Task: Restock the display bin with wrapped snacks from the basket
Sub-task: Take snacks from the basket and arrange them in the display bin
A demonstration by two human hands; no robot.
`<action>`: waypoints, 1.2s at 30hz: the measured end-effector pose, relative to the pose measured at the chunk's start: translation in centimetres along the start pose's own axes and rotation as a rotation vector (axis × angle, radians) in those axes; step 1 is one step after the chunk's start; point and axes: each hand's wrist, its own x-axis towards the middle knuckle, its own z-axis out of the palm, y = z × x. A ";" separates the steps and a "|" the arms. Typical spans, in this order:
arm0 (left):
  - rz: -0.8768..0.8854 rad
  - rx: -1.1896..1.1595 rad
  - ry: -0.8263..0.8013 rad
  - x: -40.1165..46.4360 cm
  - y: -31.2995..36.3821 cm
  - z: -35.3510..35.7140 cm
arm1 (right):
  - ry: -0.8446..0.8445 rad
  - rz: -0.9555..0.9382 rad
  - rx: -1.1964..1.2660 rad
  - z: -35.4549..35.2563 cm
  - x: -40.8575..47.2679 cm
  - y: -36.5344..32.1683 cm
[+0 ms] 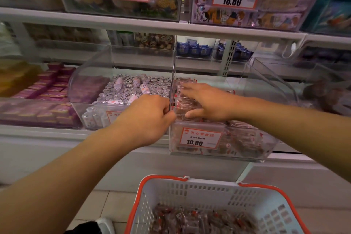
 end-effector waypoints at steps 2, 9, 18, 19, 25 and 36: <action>0.006 -0.002 -0.003 0.1 -0.1 0.0 | -0.207 -0.003 -0.022 0.4 0.7 0.1; 0.005 0.072 0.029 0.0 0.3 -0.1 | -0.339 0.091 -0.014 -0.1 1.9 -0.9; 0.534 -0.051 0.306 -2.9 3.4 -0.1 | 1.185 -0.036 0.194 -1.5 -9.4 -3.8; 0.570 -0.031 0.202 -3.2 3.6 1.1 | 1.268 -0.040 0.181 0.6 -11.7 -4.0; 0.280 0.344 -0.727 -7.6 3.2 15.0 | 0.377 0.334 0.254 18.2 -19.3 -3.5; -0.519 -0.118 -1.041 -19.2 -1.7 33.2 | -0.956 0.523 0.014 36.5 -30.6 -3.2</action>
